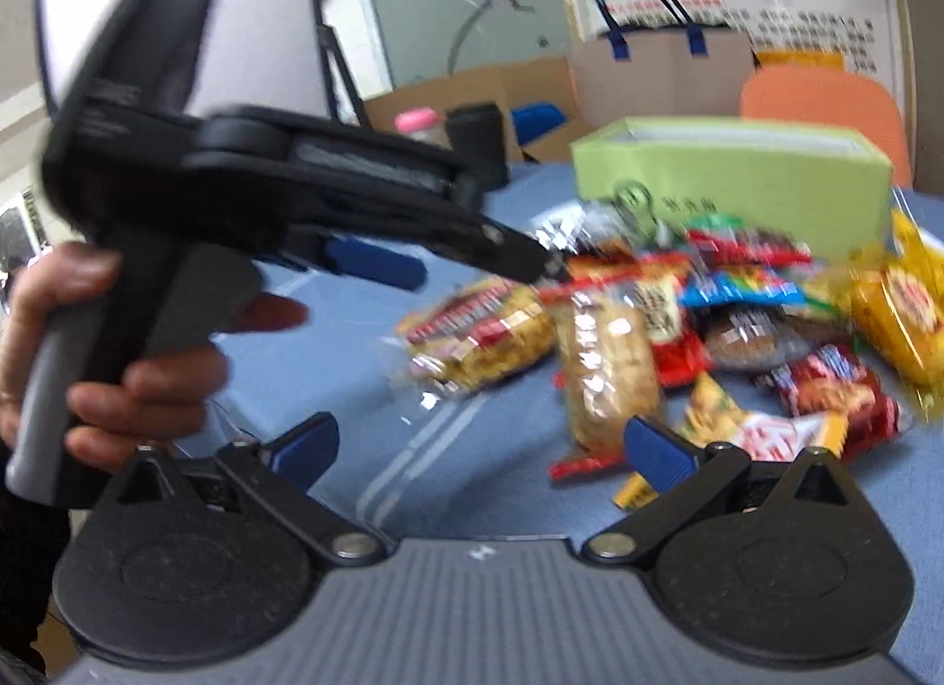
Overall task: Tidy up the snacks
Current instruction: 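Move the left gripper toward the wrapped biscuit bar in the snack pile, then close the left gripper on the red-tagged wrapped biscuit bar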
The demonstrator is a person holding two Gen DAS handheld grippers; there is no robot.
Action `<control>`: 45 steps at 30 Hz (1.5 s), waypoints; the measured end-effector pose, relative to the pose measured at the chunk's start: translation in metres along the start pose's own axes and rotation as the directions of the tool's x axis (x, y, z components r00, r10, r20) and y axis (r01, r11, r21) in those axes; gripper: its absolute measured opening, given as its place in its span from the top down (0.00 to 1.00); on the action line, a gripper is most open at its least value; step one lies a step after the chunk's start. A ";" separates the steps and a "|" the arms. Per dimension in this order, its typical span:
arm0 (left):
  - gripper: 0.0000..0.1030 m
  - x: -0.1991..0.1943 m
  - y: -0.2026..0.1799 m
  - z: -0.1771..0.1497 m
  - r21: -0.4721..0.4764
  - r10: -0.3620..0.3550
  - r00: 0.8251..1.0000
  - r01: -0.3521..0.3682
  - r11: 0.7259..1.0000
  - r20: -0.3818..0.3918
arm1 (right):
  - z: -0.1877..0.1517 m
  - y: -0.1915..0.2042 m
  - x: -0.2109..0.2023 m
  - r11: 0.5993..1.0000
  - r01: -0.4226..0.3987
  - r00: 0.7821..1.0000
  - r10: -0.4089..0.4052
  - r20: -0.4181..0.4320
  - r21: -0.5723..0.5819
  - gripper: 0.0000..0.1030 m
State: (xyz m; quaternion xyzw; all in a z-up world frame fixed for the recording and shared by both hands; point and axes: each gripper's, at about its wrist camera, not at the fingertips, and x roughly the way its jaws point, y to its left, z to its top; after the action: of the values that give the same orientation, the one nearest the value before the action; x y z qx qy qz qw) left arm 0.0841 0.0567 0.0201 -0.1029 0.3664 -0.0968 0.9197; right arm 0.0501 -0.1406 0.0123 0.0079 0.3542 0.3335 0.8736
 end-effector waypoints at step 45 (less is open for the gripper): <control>0.54 0.063 -0.035 -0.015 0.151 -0.211 0.935 0.261 0.953 -0.286 | -0.016 0.008 0.035 0.975 0.218 0.976 -0.219 -0.017 -0.039 0.01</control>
State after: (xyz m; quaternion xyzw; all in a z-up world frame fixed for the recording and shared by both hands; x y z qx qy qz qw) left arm 0.1147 0.0056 -0.0225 -0.0459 0.4612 -0.2537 0.8490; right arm 0.0537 -0.1173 -0.0185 -0.0507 0.3562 0.2419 0.9011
